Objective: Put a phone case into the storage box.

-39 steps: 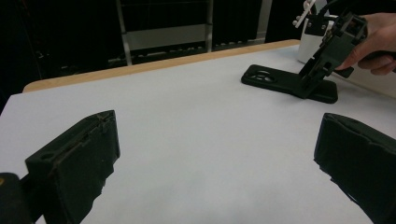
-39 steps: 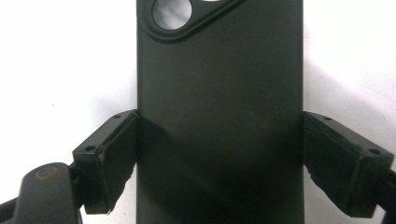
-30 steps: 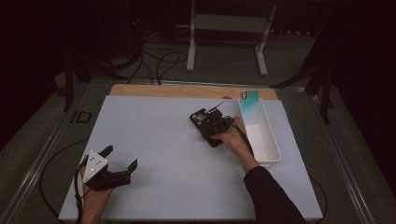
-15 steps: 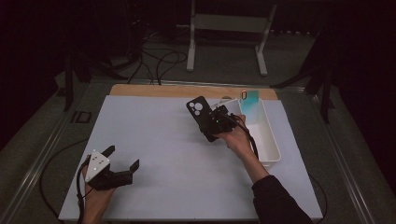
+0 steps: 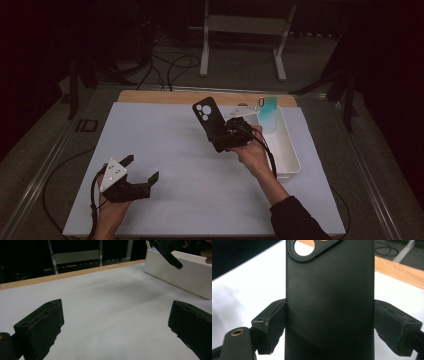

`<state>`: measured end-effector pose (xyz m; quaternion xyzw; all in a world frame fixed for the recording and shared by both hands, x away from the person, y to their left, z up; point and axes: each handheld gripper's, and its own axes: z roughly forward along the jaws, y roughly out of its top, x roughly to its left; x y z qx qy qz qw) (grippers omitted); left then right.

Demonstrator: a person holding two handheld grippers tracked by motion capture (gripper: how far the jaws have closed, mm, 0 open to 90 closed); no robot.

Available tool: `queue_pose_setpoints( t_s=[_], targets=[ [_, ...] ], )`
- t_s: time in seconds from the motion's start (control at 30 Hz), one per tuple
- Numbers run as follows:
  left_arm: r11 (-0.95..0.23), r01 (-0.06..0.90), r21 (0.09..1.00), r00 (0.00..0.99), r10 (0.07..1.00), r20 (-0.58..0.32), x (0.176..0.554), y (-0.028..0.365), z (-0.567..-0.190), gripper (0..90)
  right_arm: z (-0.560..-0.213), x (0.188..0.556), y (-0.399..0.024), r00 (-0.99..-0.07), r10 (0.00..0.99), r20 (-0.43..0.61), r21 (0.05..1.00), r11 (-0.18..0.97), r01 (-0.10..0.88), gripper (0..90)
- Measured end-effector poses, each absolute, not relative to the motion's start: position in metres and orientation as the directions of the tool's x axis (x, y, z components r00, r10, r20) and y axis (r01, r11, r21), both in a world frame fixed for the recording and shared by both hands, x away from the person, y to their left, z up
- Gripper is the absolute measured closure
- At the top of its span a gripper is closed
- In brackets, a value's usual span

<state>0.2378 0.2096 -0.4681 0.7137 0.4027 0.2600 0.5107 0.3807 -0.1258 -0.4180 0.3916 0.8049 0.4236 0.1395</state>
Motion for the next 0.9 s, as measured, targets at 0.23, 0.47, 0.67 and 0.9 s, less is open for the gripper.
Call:
queue_pose_setpoints(
  t_s=[0.23,0.47,0.67,0.9],
  targets=[
    [-0.165,0.329,0.93,0.57,0.819,-0.056,0.243,0.197,-0.462,1.4,-0.412,0.364,-0.118,-0.699,0.708,0.1,0.828,0.33,0.453,14.8],
    [-0.104,0.336,0.936,0.593,0.796,-0.124,0.251,0.19,-0.446,3.7,-0.411,0.345,-0.117,-0.727,0.679,0.102,0.862,0.304,0.406,14.8],
    [-0.097,0.326,0.94,0.61,0.781,-0.131,0.26,0.172,-0.428,8.5,-0.414,0.329,-0.113,-0.752,0.653,0.085,0.884,0.299,0.359,14.8],
    [-0.041,0.332,0.942,0.628,0.755,-0.189,0.268,0.154,-0.417,20.3,-0.425,0.319,-0.103,-0.775,0.626,0.085,0.882,0.314,0.351,14.6]
  ],
)
